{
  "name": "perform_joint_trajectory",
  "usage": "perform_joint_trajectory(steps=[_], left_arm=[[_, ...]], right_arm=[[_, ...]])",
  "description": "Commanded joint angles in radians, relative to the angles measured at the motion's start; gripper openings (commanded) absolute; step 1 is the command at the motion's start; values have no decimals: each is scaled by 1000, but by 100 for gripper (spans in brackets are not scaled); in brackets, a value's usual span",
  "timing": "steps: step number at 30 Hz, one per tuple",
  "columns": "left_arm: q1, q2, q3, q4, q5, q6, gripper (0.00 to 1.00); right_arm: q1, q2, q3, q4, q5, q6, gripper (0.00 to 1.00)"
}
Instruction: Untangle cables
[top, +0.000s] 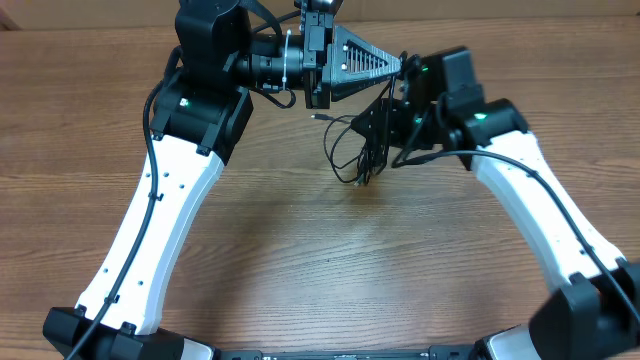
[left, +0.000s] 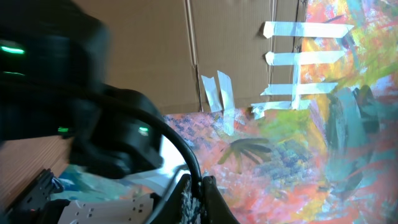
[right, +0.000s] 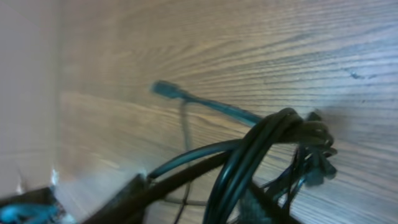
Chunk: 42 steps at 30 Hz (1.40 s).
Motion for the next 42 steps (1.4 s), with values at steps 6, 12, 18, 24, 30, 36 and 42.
perform_joint_trajectory(steps=[6,12,18,24,30,36,42], left_arm=[[56,-13,14,-5,44,31,4],[168,-13,10,-186,-50,209,4],[290,-12,10,-723,-481,535,4],[308,-12,10,-949,-888,575,4],[307,-12,10,-1067,-1112,584,28],[304,-12,10,-1062,-925,745,72],[292,-12,10,-1067,-706,902,90]], right_arm=[[-4,54,5,-27,70,31,4],[-35,-14,47,-166,73,-81,4],[-47,-136,71,-197,-108,-248,4],[-65,-164,71,-190,112,-42,4],[-69,-164,71,-145,-188,-161,4],[-68,-164,71,-107,-277,-121,4],[-67,-163,71,-75,-369,-119,4]])
